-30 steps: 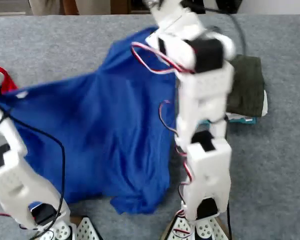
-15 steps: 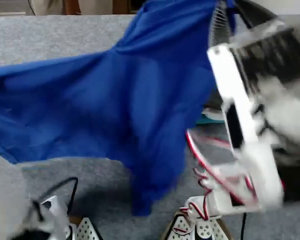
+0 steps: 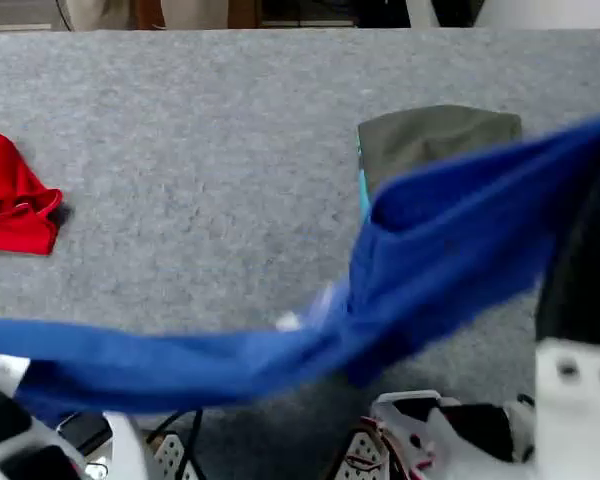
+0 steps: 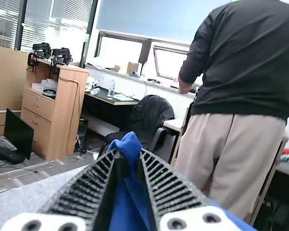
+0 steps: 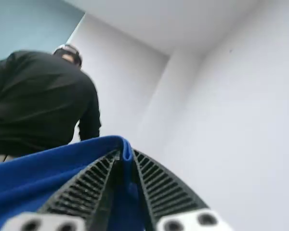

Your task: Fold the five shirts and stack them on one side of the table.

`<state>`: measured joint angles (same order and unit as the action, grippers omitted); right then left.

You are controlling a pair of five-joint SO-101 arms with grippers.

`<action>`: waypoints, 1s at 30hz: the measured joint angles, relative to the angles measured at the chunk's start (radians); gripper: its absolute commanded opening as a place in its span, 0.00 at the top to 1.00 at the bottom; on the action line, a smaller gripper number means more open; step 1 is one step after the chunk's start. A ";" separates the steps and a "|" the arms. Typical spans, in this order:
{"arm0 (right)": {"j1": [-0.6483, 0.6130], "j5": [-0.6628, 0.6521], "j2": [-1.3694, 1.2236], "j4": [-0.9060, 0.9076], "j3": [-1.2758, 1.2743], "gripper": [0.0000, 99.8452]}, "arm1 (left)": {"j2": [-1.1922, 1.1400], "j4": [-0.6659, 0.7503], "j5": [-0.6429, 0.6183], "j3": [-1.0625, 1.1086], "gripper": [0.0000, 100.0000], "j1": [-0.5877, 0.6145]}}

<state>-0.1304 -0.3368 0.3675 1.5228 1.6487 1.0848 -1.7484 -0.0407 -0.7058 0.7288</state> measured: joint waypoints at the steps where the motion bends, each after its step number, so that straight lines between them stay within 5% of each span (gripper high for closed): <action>1: 0.000 -0.015 0.015 -0.006 0.000 1.00 | 0.025 0.000 0.009 0.028 0.98 0.000; 13: 0.002 -0.057 0.071 -0.005 -0.012 1.00 | 0.285 0.000 0.075 0.242 0.98 0.003; 20: -0.002 -0.044 -0.032 0.026 -0.250 1.00 | 0.285 0.012 0.038 0.377 0.98 0.003; 30: 0.000 0.130 -0.353 -0.333 -0.692 1.00 | -0.026 0.373 -0.098 0.755 0.98 -0.006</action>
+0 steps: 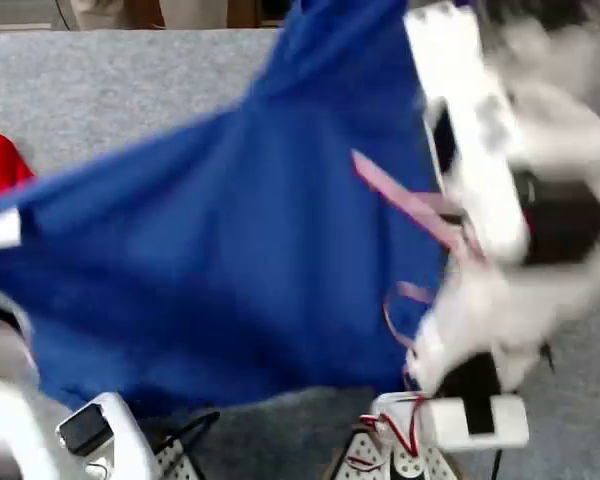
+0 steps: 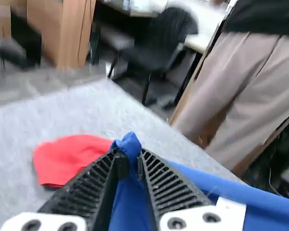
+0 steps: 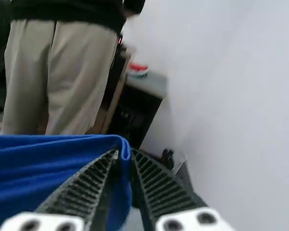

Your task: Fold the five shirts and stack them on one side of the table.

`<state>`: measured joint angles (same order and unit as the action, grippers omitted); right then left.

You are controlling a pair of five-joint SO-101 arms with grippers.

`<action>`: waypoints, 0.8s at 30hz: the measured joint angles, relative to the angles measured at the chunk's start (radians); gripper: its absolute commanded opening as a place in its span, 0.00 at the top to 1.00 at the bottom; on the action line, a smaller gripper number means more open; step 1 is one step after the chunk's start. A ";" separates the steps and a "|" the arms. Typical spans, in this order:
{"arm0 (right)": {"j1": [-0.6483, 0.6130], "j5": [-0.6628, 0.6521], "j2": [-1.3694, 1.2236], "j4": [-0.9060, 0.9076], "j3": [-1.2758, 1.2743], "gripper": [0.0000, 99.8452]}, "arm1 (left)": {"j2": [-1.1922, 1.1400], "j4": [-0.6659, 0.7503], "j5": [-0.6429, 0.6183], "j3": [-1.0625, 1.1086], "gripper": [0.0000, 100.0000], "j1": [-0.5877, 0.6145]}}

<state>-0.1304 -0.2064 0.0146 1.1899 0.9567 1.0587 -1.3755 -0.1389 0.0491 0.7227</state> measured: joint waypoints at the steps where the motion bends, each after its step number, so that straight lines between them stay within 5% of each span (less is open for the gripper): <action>1: -0.002 0.011 -0.041 -0.048 -0.037 1.00 | -0.049 0.048 -0.009 0.021 0.98 -0.017; 11: -0.083 0.044 -0.428 -0.279 -0.055 1.00 | -0.628 0.385 -0.026 0.049 0.98 -0.216; 19: -0.091 0.046 -0.637 -0.235 0.157 1.00 | -0.934 0.394 -0.026 -0.183 0.98 -0.235; 24: -0.091 0.046 -0.658 -0.077 0.305 1.00 | -0.957 0.275 -0.026 -0.265 0.98 -0.235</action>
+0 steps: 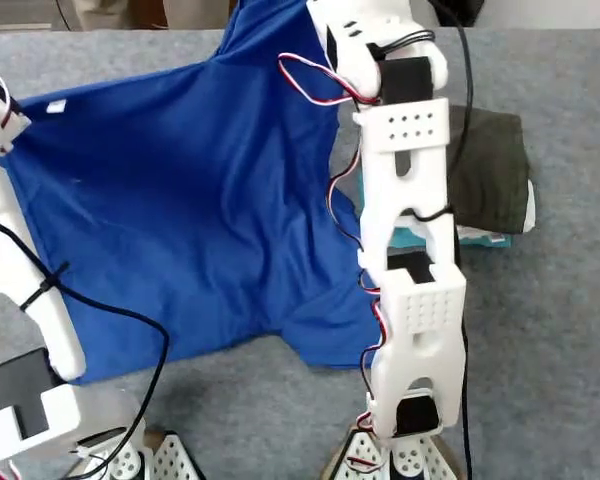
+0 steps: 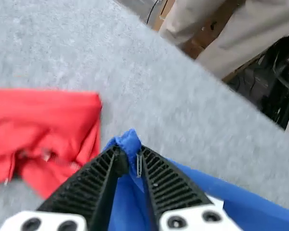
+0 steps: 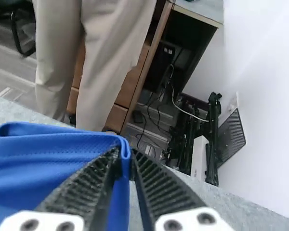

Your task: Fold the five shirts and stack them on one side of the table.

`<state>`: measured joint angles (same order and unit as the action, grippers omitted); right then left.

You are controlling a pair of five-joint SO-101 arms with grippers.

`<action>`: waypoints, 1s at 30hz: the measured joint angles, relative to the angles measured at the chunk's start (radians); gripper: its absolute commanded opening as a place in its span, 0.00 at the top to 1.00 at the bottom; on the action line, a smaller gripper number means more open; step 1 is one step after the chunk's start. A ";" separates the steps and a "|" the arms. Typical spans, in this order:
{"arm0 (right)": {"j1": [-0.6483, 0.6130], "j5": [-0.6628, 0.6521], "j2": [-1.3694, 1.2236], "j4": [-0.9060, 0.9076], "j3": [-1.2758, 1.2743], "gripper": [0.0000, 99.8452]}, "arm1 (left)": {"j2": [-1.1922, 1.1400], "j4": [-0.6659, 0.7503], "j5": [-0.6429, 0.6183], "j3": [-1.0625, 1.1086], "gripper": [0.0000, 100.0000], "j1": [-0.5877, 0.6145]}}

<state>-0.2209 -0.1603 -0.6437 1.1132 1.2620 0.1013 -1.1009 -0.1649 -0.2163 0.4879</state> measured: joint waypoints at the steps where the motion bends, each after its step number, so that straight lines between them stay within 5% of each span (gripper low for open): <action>1: 0.000 0.000 0.002 0.044 0.029 1.00 | 0.000 -0.031 0.000 -0.003 0.98 0.000; 10: 0.000 -0.126 0.002 0.586 0.279 1.00 | -0.002 -0.333 0.000 -0.015 0.98 0.011; 15: 0.011 -0.172 0.005 0.658 0.250 1.00 | 0.000 -0.388 0.000 0.060 0.98 0.011; 30: 0.009 -0.186 0.433 0.565 -0.747 1.00 | 0.476 -0.230 0.068 0.704 0.98 0.018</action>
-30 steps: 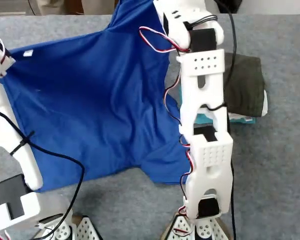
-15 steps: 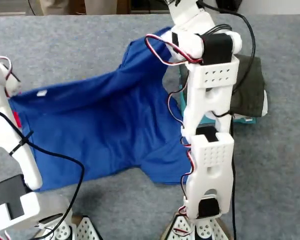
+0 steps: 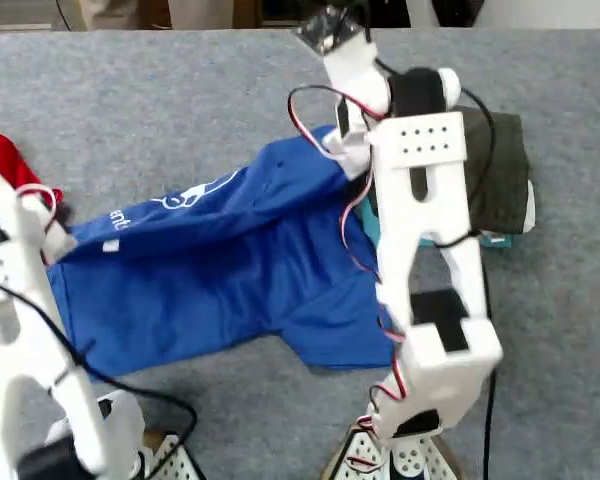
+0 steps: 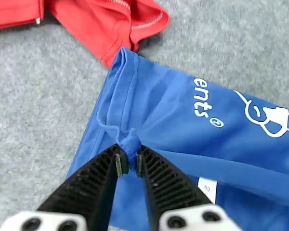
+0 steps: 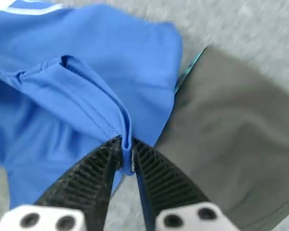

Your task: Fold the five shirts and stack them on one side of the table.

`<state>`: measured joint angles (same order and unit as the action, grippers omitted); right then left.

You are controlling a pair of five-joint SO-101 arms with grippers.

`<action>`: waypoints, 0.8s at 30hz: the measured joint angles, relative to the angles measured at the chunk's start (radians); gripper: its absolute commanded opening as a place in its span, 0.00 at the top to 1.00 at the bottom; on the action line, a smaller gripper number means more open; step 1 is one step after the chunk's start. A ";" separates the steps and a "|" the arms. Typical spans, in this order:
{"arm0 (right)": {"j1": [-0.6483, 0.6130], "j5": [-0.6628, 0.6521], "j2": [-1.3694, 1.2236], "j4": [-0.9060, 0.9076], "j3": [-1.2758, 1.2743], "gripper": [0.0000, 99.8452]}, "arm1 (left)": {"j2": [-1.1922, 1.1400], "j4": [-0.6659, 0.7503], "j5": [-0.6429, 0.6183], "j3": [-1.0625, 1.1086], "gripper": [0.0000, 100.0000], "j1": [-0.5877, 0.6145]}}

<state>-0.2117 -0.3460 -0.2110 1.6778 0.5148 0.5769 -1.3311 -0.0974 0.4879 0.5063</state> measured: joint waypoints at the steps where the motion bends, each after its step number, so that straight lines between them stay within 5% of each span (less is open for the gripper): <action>1: 0.000 0.000 0.041 -0.020 -0.064 1.00 | 0.038 0.000 0.002 0.029 0.98 0.011; 9: -0.002 -0.034 0.408 -0.203 -0.624 1.00 | 0.130 0.014 0.098 0.218 0.98 0.132; 24: 0.149 -0.126 0.927 -0.446 -1.364 1.00 | 0.133 0.054 0.193 0.425 0.98 0.127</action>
<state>-0.0629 -0.4718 0.7158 1.2313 -0.8493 0.7104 -1.2774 0.0959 0.9129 0.6337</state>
